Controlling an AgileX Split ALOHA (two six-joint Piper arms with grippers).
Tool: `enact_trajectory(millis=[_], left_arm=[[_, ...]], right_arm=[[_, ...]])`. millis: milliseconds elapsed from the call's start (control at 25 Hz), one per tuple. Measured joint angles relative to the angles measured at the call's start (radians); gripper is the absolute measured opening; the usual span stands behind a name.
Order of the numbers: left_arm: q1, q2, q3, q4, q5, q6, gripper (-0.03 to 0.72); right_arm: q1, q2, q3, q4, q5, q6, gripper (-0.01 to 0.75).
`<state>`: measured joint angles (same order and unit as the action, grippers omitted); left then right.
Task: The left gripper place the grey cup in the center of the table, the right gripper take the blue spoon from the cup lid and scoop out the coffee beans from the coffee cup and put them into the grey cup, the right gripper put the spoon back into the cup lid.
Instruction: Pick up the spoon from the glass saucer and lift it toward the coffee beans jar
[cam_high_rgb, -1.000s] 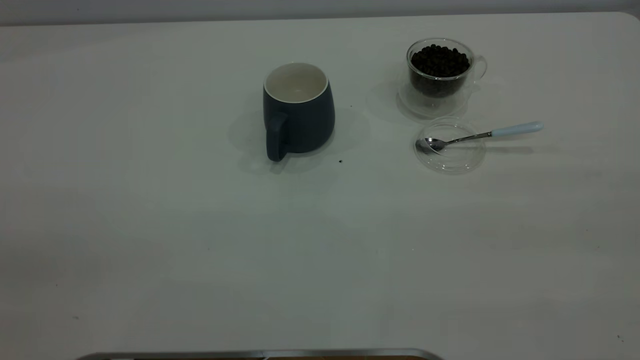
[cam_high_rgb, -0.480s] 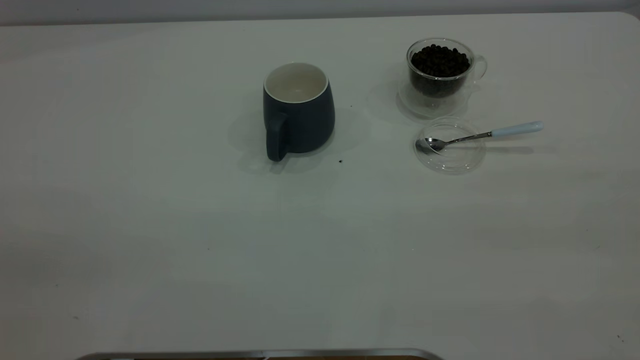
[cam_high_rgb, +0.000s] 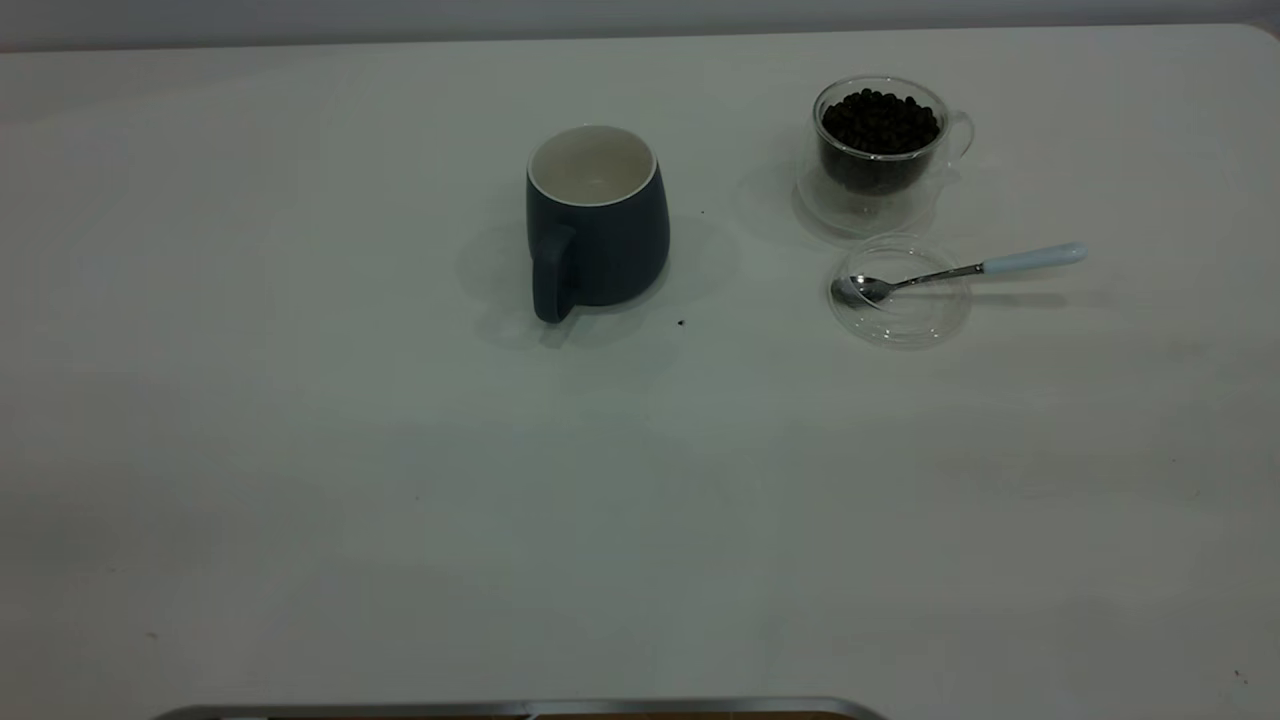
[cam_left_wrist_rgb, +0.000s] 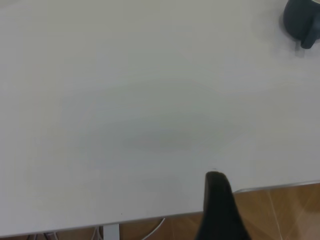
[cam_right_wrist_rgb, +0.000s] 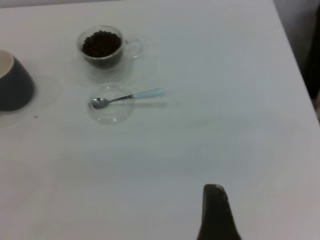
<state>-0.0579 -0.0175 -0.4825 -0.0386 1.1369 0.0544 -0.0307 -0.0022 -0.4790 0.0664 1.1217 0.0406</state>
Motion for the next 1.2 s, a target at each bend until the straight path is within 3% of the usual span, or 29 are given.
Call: enact_trajectory(millis=[280, 520, 680, 960, 1200], left_arm=[[0.0, 0.0, 0.0, 0.0, 0.0, 0.0, 0.566], [0.0, 0.0, 0.0, 0.0, 0.0, 0.0, 0.566], [0.0, 0.0, 0.0, 0.0, 0.0, 0.0, 0.566], [0.0, 0.0, 0.0, 0.0, 0.0, 0.0, 0.566], [0.0, 0.0, 0.0, 0.0, 0.0, -0.001, 0.566]], right_arm=[[0.0, 0.222, -0.021, 0.166, -0.093, -0.086, 0.605], [0.0, 0.604, -0.021, 0.31, -0.334, -0.207, 0.618], [0.0, 0.889, -0.05, 0.485, -0.453, -0.433, 0.612], [0.0, 1.312, -0.147, 0.789, -0.508, -0.836, 0.598], [0.0, 1.6, -0.265, 0.875, -0.52, -0.973, 0.592]])
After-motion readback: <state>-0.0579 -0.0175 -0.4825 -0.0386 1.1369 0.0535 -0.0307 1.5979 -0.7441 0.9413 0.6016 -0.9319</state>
